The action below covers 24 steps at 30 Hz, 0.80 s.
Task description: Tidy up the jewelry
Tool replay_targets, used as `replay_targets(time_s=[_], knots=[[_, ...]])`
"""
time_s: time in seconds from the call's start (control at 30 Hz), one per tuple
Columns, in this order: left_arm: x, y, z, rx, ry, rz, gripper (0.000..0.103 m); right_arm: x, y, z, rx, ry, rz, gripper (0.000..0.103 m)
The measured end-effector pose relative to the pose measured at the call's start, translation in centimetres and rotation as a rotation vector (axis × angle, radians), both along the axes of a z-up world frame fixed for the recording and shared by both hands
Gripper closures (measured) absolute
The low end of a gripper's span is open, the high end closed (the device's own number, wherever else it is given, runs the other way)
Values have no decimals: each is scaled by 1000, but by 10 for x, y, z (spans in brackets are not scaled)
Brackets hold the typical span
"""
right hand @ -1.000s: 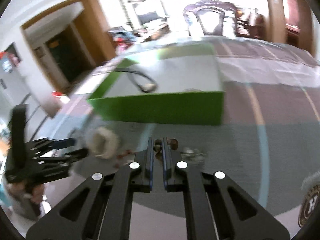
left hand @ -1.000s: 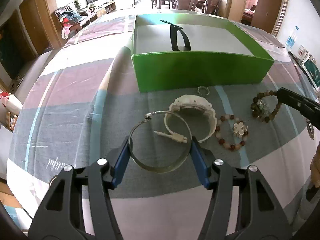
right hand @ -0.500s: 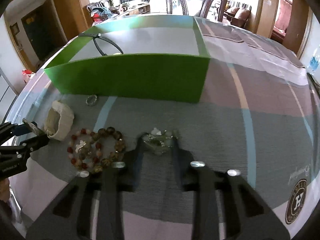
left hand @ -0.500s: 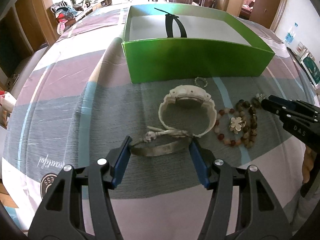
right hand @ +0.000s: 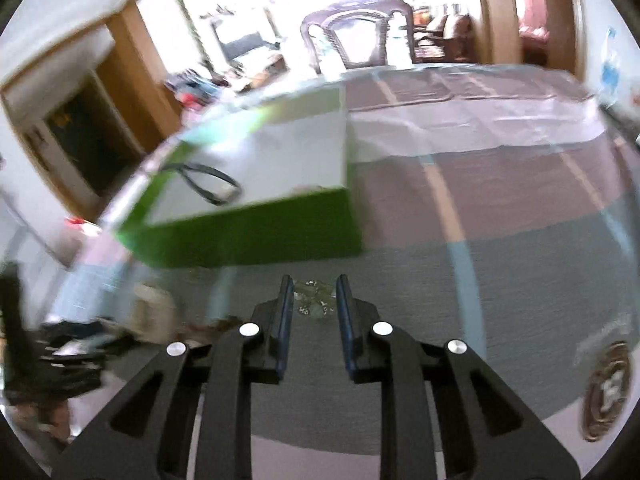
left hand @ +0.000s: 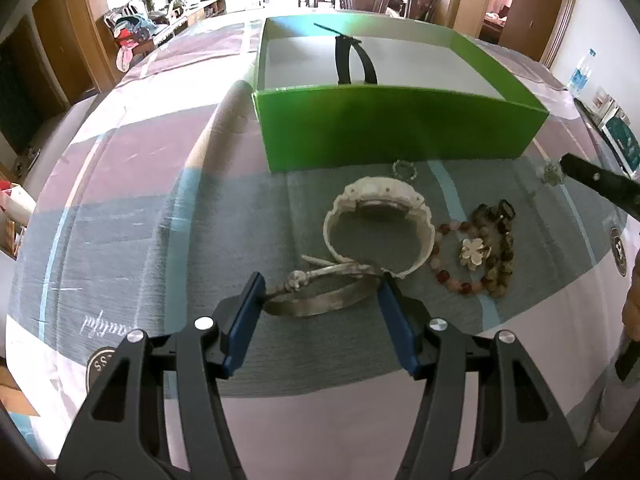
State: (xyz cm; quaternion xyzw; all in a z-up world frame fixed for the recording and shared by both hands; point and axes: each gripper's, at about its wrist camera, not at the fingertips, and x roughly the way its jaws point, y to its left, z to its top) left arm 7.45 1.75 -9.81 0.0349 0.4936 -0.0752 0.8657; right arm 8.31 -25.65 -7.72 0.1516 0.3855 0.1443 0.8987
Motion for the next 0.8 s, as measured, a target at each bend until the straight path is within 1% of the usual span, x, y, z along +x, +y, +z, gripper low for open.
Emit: replay_targets(time_s=[0.03, 0.1, 0.17, 0.23, 0.3, 0.37, 0.47, 0.5, 0.7, 0.8], knots=[[0, 0, 0, 0, -1, 0, 45, -1, 1, 2, -3, -9, 11, 81], [0, 0, 0, 3, 2, 1, 45, 1, 8, 0, -74, -4, -8, 81], [1, 0, -1, 4, 6, 0, 45, 7, 7, -10, -59, 47, -5, 81], [0, -1, -1, 1, 7, -2, 45, 10, 6, -14, -81, 75, -34, 81], [1, 0, -1, 1, 7, 0, 45, 12, 5, -17, -106, 87, -58, 81], [1, 1, -3, 3, 11, 2, 44, 12, 6, -19, -121, 91, -62, 81], [2, 1, -6, 7, 23, 4, 42, 12, 13, -24, -177, 97, -63, 81], [3, 1, -7, 6, 26, 4, 40, 12, 15, -25, -185, 102, -59, 81], [8, 2, -18, 2, 57, 10, 39, 11, 17, -29, -201, 115, -48, 81], [9, 1, -19, 7, 54, 8, 38, 10, 18, -28, -201, 113, -44, 81]])
